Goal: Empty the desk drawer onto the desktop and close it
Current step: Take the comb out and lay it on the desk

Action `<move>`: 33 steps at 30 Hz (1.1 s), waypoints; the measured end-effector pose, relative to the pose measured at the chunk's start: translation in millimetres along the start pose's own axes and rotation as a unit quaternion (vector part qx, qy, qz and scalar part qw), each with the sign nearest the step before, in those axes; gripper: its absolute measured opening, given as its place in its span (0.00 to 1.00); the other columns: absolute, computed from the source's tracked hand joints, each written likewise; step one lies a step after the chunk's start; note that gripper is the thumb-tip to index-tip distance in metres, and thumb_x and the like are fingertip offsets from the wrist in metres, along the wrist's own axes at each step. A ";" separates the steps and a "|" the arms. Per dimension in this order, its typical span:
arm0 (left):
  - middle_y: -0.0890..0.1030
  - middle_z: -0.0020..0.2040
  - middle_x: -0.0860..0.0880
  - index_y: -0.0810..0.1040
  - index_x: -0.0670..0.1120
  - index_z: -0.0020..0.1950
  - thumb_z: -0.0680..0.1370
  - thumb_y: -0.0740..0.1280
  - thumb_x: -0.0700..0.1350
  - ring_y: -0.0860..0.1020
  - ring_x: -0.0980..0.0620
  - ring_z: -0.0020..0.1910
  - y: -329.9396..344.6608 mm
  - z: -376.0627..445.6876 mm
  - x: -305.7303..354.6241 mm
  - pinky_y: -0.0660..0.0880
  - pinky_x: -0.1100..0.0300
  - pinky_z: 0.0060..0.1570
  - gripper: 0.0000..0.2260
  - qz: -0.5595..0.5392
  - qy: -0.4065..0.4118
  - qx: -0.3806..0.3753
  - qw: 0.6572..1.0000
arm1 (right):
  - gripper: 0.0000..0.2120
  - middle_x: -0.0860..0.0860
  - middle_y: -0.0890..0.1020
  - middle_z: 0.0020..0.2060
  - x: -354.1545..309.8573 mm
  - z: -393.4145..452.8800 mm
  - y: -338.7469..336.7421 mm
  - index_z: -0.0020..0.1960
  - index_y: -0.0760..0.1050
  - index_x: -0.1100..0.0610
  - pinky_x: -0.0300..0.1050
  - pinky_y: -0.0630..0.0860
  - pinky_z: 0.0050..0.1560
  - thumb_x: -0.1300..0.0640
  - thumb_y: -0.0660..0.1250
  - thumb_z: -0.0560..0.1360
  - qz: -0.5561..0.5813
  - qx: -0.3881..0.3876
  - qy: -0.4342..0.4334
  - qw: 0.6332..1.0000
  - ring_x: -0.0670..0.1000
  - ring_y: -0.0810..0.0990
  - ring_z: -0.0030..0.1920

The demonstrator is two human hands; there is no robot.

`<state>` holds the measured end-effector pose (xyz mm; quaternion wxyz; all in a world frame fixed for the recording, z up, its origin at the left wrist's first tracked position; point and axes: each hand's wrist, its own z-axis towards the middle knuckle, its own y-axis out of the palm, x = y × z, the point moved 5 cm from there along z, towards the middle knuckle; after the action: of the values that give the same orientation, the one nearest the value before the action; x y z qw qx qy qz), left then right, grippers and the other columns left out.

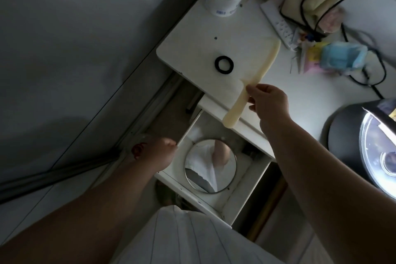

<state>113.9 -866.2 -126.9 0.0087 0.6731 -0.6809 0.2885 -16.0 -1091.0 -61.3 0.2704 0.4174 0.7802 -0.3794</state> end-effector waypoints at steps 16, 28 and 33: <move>0.79 0.60 0.43 0.72 0.44 0.67 0.78 0.60 0.47 0.75 0.50 0.48 2.1 10.5 -5.0 0.70 0.58 0.46 0.18 -0.006 -0.027 0.002 1.000 | 0.11 0.53 0.78 0.30 -15.1 39.6 10.0 0.30 0.73 0.56 0.52 0.81 0.52 0.63 0.69 0.70 -0.050 0.022 0.067 0.996 0.54 0.81 0.38; 0.80 0.59 0.43 0.73 0.44 0.66 0.79 0.60 0.47 0.75 0.50 0.46 -0.1 7.9 0.2 0.69 0.61 0.36 0.17 0.000 -0.028 0.006 1.000 | 0.11 0.52 0.81 0.30 -19.3 40.5 10.2 0.30 0.72 0.54 0.54 0.82 0.50 0.57 0.68 0.70 -0.181 0.020 -0.006 0.983 0.57 0.85 0.43; 0.79 0.44 0.49 0.74 0.44 0.65 0.79 0.60 0.47 0.74 0.53 0.39 1.9 10.2 -1.0 0.69 0.61 0.35 0.16 0.001 -0.024 0.005 1.000 | 0.20 0.53 0.82 0.50 -10.9 38.4 4.5 0.62 0.73 0.57 0.44 0.79 0.46 0.55 0.68 0.71 -0.199 0.022 -0.026 0.979 0.53 0.82 0.49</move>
<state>116.1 -869.6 -136.5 -0.0117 0.6790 -0.6803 0.2757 -2.6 -1125.6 -76.6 0.2002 0.2494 0.8322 -0.4529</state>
